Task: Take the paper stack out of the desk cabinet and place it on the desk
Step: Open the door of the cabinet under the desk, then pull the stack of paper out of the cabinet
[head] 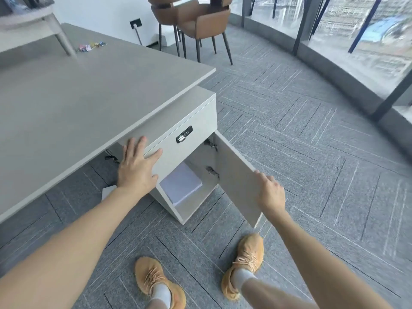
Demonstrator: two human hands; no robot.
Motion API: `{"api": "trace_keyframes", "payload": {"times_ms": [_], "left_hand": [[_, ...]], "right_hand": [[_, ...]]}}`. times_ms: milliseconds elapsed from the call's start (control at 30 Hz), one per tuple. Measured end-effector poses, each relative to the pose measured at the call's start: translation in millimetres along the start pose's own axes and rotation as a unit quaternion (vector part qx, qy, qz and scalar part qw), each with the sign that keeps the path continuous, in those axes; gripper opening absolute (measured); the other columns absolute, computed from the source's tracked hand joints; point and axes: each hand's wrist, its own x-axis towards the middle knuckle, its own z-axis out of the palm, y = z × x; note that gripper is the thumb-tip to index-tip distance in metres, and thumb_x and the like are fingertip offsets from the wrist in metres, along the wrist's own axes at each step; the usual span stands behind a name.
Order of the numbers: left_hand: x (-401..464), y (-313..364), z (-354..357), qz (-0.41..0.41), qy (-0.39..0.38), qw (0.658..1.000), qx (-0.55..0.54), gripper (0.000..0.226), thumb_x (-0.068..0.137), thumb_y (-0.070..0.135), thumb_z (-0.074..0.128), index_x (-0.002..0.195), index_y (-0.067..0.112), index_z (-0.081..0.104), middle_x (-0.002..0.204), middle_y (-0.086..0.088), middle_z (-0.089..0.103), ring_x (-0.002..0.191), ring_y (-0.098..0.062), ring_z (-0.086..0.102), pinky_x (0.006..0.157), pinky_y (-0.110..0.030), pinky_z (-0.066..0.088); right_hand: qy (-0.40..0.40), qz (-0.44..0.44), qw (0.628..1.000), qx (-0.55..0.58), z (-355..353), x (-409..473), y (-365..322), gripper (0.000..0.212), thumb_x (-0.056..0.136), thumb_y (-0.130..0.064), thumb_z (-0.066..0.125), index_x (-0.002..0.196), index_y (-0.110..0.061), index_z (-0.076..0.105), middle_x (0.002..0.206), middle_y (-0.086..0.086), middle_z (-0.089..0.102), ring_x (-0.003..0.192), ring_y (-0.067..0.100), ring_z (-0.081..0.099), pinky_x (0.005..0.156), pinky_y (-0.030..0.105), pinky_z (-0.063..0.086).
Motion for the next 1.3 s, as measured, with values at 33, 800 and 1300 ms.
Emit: {"api": "trace_keyframes", "payload": {"times_ms": [33, 800, 1300], "left_hand": [[0.1, 0.5, 1.2, -0.003, 0.004, 1.000, 0.000, 0.074, 0.066, 0.030, 0.085, 0.135, 0.033, 0.057, 0.157, -0.013, 0.026, 0.147, -0.043, 0.015, 0.114, -0.056, 0.032], [-20.5, 73.6, 2.1, -0.088, 0.046, 0.984, -0.147, 0.040, 0.073, 0.015, 0.062, 0.112, 0.012, 0.070, 0.155, -0.028, 0.024, 0.148, -0.044, 0.013, 0.116, -0.064, 0.016], [30.2, 99.1, 237.3, -0.339, -0.203, 0.810, -0.434, 0.052, 0.091, 0.018, 0.054, 0.140, 0.007, 0.043, 0.140, -0.017, 0.050, 0.125, -0.033, 0.051, 0.088, -0.032, 0.039]], "right_hand": [[0.002, 0.011, 1.000, -0.008, -1.4, 8.0, 5.3, 0.067, 0.080, -0.009, 0.054, 0.142, -0.031, 0.045, 0.126, 0.010, 0.060, 0.112, 0.036, 0.057, 0.096, 0.044, 0.044], [-0.130, -0.021, 0.991, -0.038, -18.1, 39.3, -13.4, 0.055, 0.089, -0.030, 0.057, 0.141, -0.012, 0.047, 0.142, 0.014, 0.052, 0.131, 0.032, 0.050, 0.109, 0.047, 0.040], [-0.281, -0.025, 0.958, 0.044, 163.0, 119.0, -66.7, 0.059, 0.093, -0.030, 0.059, 0.146, -0.010, 0.046, 0.140, 0.016, 0.056, 0.126, 0.034, 0.056, 0.104, 0.045, 0.048]]}}
